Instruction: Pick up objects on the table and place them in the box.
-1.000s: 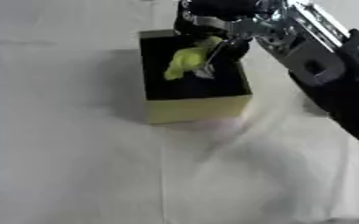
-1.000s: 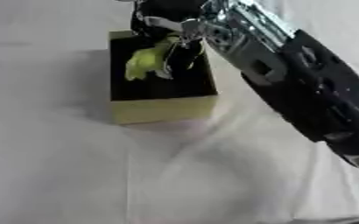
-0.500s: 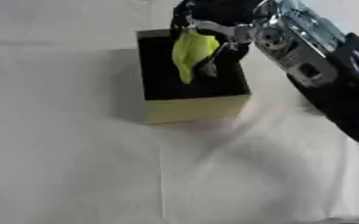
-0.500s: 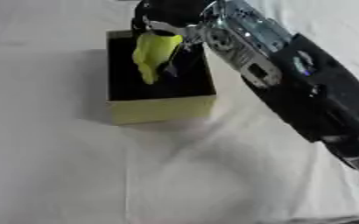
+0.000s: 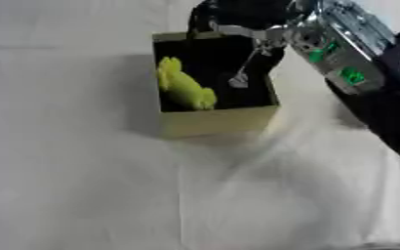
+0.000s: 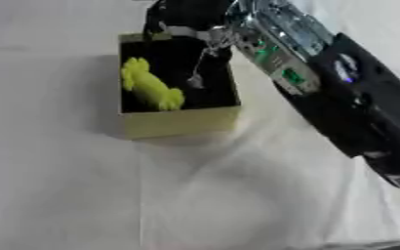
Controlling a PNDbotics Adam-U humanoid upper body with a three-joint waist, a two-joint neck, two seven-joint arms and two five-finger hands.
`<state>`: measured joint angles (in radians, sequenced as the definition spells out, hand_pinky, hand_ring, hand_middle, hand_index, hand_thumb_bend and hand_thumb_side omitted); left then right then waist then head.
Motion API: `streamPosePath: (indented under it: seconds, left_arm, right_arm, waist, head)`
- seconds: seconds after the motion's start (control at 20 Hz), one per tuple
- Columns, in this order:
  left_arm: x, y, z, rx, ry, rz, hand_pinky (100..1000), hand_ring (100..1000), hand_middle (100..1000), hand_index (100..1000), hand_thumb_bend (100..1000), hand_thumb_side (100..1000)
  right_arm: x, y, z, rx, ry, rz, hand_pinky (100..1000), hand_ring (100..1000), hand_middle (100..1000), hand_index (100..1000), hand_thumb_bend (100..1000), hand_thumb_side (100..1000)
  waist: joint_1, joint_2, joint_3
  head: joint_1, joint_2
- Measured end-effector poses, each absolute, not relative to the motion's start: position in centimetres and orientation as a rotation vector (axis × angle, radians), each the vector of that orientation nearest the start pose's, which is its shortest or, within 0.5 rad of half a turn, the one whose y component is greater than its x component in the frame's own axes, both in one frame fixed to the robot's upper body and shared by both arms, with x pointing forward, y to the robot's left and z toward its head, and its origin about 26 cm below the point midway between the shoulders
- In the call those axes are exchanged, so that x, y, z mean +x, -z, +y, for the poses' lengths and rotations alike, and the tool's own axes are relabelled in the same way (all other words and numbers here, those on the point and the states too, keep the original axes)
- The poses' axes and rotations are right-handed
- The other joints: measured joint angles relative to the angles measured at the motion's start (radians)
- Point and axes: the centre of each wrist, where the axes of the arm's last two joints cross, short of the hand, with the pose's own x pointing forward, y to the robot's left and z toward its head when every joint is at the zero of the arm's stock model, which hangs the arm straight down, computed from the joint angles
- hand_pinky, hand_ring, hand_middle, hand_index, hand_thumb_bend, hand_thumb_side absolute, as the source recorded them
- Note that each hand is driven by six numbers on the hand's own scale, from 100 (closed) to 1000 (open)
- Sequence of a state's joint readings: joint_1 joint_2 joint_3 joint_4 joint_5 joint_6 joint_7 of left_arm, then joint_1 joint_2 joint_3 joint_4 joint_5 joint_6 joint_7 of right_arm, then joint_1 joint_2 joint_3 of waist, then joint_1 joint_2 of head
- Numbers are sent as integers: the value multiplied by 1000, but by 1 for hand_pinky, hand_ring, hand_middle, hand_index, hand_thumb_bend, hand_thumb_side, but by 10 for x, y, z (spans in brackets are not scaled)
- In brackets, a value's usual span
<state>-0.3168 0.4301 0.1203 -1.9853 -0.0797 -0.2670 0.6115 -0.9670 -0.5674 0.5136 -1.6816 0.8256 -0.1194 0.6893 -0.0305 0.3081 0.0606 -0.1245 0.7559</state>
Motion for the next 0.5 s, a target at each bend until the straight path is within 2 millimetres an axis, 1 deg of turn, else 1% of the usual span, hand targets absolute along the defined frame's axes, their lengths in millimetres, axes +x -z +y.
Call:
streamPosePath:
  seconds: [0.05, 0.3, 0.5]
  left_arm:
    - [299, -225, 303, -808, 380, 3429, 547, 506, 612, 727, 172, 745]
    - [299, -224, 302, -804, 389, 3433, 547, 506, 611, 727, 172, 744]
    - [299, -223, 302, -804, 388, 3433, 548, 506, 611, 727, 172, 743]
  right_arm:
    - [360, -299, -147, 1178, 2583, 1901, 858, 874, 811, 850, 422, 161]
    - [353, -311, -152, 1217, 2516, 1941, 853, 865, 797, 848, 408, 100]
    - [342, -327, -167, 1300, 2394, 2022, 853, 868, 798, 852, 404, 100]
  waist:
    - [0, 0, 0]
    - [0, 0, 0]
    - [1, 0, -3]
  head:
    - [0, 0]
    - [1, 0]
    - [5, 0]
